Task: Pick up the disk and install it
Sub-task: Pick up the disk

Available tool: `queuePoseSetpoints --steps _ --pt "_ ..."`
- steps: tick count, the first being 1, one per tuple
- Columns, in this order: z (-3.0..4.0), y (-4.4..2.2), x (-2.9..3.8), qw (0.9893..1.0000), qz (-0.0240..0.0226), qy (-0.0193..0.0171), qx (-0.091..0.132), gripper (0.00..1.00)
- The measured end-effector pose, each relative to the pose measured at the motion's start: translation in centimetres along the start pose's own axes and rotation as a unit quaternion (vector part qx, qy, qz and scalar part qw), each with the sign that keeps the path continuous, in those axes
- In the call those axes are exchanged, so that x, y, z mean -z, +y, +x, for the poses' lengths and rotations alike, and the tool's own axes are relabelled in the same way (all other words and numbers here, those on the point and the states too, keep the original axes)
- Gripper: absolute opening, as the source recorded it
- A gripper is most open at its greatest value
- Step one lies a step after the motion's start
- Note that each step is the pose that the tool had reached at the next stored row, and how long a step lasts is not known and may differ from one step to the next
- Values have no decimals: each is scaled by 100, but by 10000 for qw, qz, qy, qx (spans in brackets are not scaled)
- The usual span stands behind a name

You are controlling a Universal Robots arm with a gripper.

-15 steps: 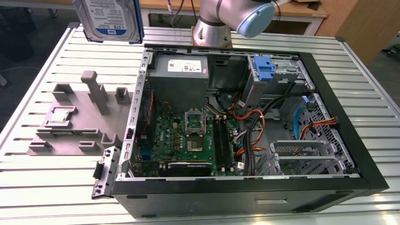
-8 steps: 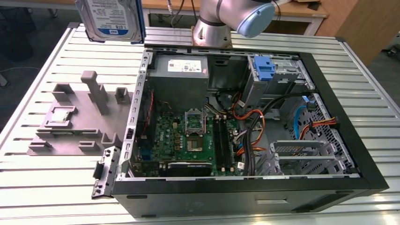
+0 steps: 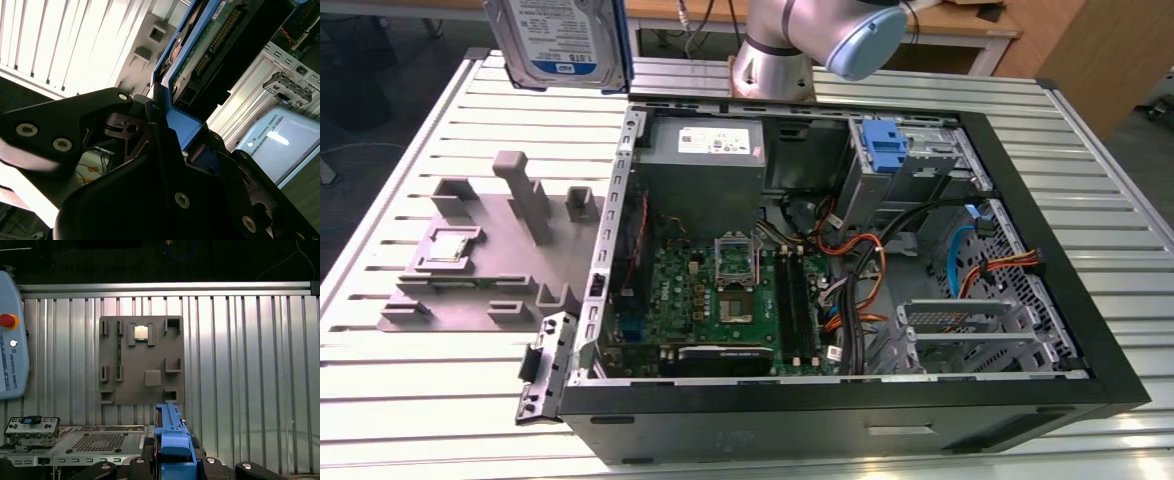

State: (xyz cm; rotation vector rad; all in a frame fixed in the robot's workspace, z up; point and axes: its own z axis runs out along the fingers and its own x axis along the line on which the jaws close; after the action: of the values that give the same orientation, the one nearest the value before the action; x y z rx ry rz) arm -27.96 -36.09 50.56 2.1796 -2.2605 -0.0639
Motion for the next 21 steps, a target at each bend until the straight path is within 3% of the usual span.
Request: queuePoseSetpoints --steps 21 --pt "-1 -34 1 10000 0 0 0 37"
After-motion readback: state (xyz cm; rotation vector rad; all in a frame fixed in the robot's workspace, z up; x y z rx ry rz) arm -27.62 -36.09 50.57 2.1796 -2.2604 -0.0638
